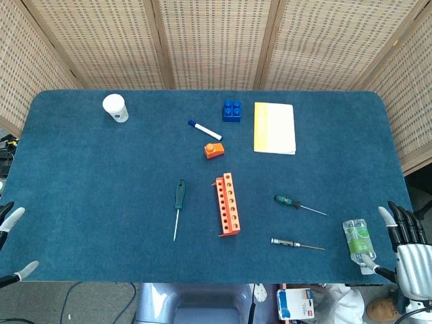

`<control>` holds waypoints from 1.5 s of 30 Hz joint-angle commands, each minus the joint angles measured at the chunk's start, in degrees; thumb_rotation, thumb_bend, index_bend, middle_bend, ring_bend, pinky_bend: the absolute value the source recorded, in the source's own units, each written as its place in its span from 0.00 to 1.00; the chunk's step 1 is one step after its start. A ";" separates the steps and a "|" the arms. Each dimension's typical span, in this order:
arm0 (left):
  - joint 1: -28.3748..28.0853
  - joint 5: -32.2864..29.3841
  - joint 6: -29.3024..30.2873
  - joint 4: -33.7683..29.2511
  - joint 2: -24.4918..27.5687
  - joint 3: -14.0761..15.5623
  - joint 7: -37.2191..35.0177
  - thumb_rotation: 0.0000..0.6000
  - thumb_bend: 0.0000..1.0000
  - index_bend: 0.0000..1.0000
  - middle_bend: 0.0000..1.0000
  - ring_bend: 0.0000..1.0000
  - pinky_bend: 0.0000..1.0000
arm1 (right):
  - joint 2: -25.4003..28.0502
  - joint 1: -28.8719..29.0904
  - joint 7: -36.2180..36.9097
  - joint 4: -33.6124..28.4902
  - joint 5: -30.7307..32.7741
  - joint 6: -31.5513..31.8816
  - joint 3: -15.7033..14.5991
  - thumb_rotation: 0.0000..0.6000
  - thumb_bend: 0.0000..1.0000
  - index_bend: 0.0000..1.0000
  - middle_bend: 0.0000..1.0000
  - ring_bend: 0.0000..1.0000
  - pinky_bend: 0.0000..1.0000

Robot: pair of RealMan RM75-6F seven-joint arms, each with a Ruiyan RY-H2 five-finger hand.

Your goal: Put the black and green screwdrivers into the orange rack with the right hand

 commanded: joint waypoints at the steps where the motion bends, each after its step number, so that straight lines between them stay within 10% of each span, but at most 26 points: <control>1: 0.06 -0.01 0.10 0.07 0.02 0.01 -0.17 1.00 0.00 0.00 0.00 0.00 0.00 | -0.09 0.14 -0.29 0.15 -0.15 -0.44 -0.21 1.00 0.00 0.05 0.00 0.00 0.06; 10: -0.12 -0.08 -0.12 -0.10 0.14 -0.12 -0.31 1.00 0.00 0.00 0.00 0.00 0.00 | -0.60 2.09 -1.52 0.96 -0.15 -5.38 -1.30 1.00 0.00 0.10 0.00 0.00 0.05; 19: -0.91 -1.68 -1.84 -1.19 0.33 -0.77 0.47 1.00 0.00 0.00 0.00 0.00 0.00 | -2.62 14.77 1.15 1.63 -1.15 -26.09 -1.68 1.00 0.00 0.36 0.00 0.00 0.05; 28: -1.49 -3.65 -3.53 -1.65 0.37 -1.29 0.78 1.00 0.00 0.00 0.00 0.00 0.00 | -9.62 20.88 -7.17 1.53 6.53 -38.01 0.21 1.00 0.11 0.41 0.00 0.00 0.05; 45: -1.51 -4.05 -3.64 -1.66 0.49 -1.45 0.39 1.00 0.00 0.00 0.00 0.00 0.00 | -20.28 23.62 -23.74 3.52 16.23 -40.92 0.58 1.00 0.27 0.43 0.00 0.00 0.05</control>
